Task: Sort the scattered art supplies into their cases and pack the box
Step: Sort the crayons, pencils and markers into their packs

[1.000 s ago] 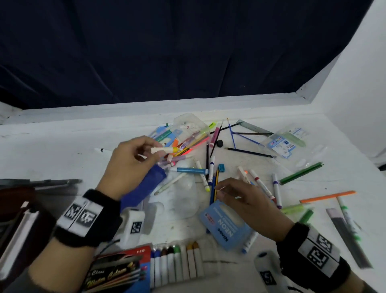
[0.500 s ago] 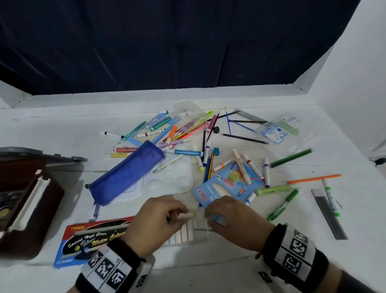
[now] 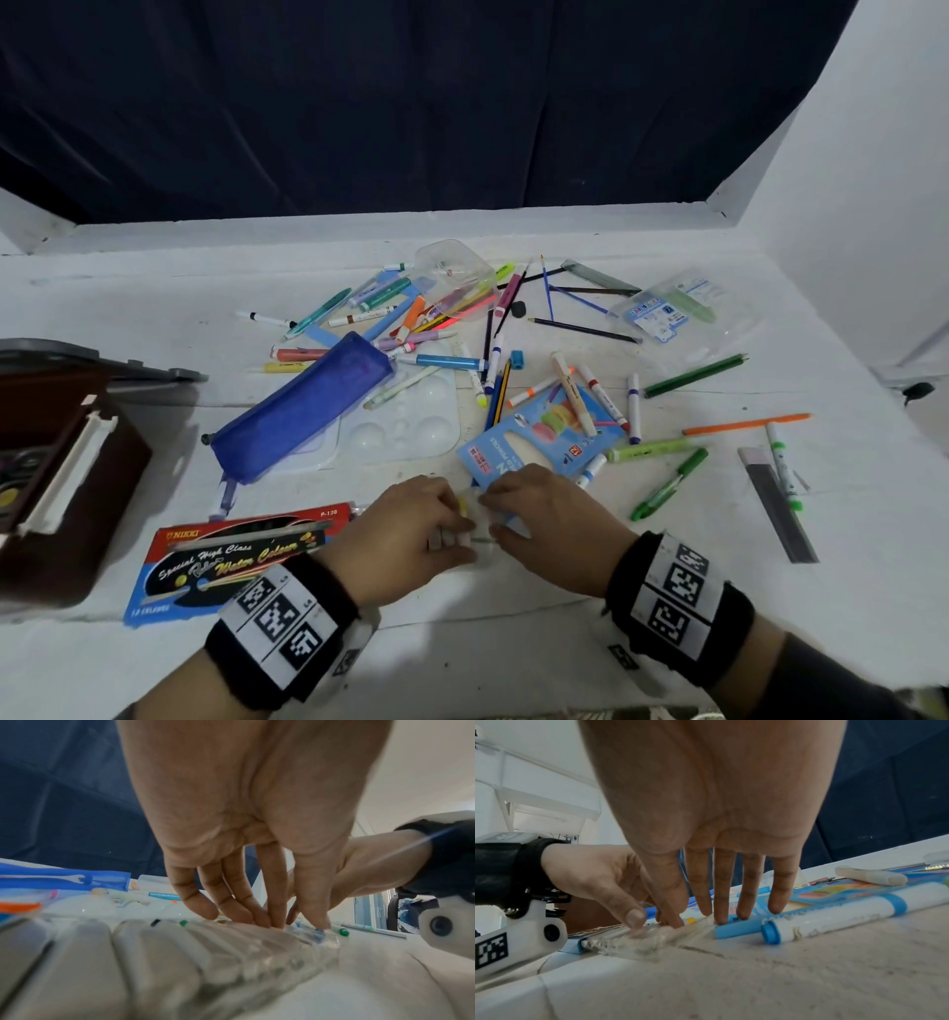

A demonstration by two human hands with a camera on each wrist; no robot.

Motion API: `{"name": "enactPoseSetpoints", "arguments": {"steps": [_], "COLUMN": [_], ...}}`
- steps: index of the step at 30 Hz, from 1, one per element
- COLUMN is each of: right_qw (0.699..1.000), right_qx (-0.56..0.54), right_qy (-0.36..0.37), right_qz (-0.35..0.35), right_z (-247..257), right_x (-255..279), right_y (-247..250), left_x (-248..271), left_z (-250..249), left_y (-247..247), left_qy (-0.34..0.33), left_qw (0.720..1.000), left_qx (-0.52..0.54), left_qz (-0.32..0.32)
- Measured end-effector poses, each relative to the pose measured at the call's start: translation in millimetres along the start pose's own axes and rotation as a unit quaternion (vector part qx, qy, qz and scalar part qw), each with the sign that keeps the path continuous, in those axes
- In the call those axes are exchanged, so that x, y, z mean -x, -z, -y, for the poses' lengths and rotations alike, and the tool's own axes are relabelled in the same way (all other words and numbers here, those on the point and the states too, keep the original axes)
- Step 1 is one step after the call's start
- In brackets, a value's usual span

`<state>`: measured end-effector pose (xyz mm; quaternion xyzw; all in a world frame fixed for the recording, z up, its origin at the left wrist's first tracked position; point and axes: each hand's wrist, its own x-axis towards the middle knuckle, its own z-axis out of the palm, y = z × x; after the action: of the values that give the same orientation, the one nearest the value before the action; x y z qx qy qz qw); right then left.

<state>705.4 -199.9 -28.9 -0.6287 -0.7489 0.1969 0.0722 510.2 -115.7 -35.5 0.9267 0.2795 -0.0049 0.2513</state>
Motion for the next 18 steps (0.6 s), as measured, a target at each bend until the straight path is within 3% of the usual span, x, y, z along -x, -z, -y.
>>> {"name": "enactPoseSetpoints", "arguments": {"steps": [3,10,18], "right_qw": [1.000,1.000,0.999], "right_qx": [0.006,0.005,0.009], "right_qy": [-0.001,0.002,0.007], "right_qz": [0.005,0.021,0.034], "right_z": [-1,-4,-3], "right_x": [1,0,-2], "right_y": [-1,1,6], "left_x": [0,-8,-12], "left_z": [1,1,-4], "left_y": [-2,-3,0], "left_qy": [0.006,0.050,0.067], "left_qw": [1.000,0.997,0.989], "left_qx": [-0.008,-0.028,-0.126], "left_qz": [0.007,-0.042,-0.024]}}
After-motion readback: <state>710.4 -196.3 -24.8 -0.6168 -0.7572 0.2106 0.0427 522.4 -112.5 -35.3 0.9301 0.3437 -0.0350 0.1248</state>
